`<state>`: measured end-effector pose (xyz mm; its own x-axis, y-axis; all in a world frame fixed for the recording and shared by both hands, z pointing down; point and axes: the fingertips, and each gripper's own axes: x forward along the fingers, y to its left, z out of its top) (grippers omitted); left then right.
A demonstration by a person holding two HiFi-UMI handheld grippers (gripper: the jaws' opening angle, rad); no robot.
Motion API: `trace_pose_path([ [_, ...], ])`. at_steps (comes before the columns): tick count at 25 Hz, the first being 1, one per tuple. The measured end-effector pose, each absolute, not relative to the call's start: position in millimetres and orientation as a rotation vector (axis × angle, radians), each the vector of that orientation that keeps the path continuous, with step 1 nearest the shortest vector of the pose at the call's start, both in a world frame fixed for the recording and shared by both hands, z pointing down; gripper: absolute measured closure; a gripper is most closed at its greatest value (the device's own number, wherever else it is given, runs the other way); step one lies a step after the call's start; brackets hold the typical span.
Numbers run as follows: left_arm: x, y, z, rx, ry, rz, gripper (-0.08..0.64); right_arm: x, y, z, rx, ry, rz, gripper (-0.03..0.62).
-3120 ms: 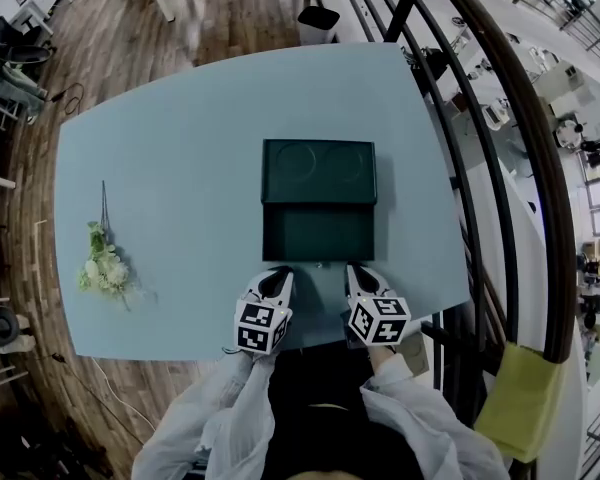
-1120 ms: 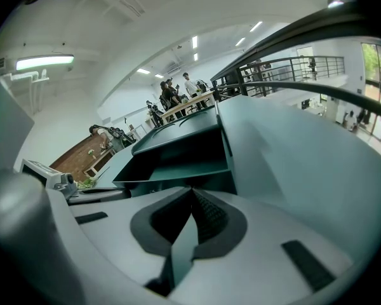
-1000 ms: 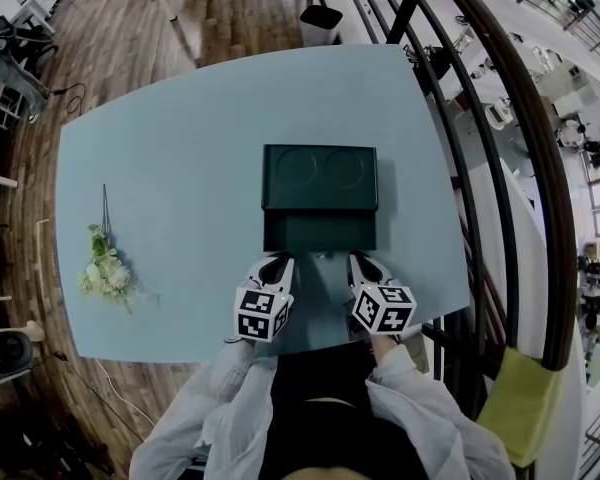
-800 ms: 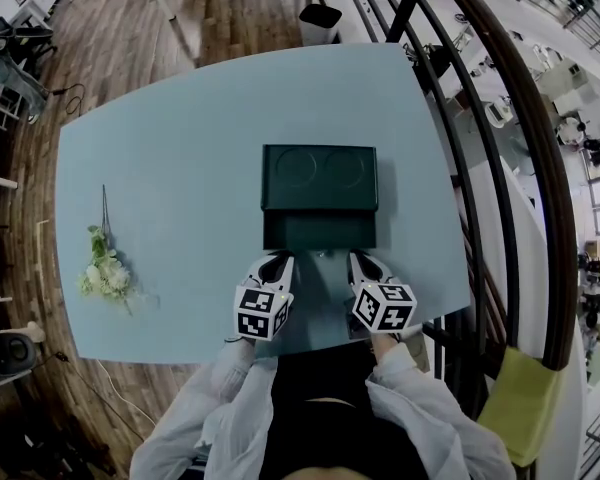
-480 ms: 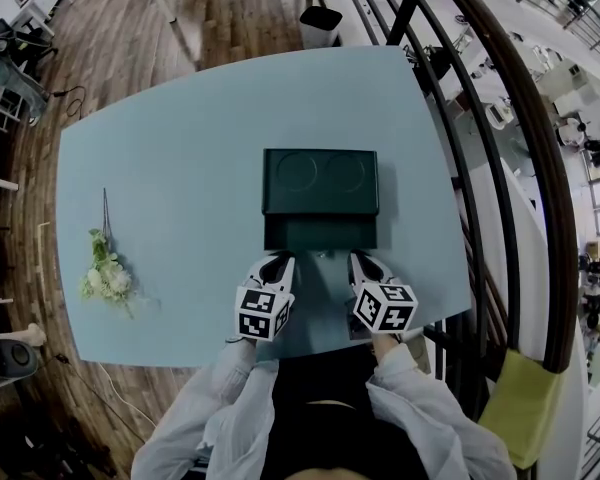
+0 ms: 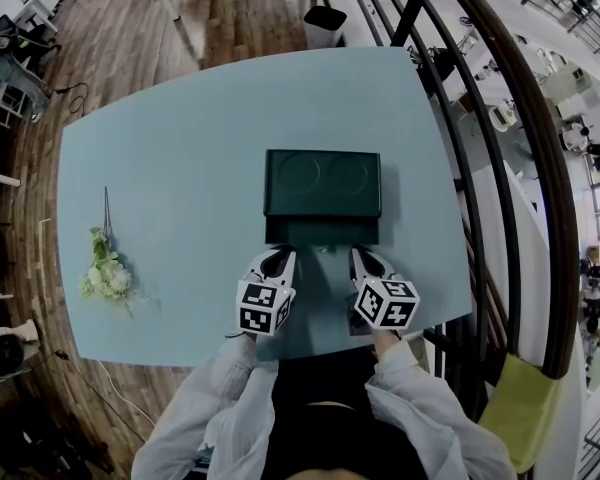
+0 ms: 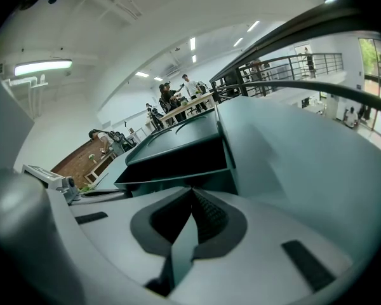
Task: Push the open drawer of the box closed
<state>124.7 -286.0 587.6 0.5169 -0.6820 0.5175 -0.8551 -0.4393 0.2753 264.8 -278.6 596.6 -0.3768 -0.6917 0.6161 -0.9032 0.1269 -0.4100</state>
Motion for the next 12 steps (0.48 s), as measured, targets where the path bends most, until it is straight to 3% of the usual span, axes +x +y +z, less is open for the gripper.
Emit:
trace_pose_path([
  [12,123.7,-302.1,586.0,2.267,-1.260,0.459,0.534,263.6,-295.2,594.4,1.563,-2.146,1.103,0.584],
])
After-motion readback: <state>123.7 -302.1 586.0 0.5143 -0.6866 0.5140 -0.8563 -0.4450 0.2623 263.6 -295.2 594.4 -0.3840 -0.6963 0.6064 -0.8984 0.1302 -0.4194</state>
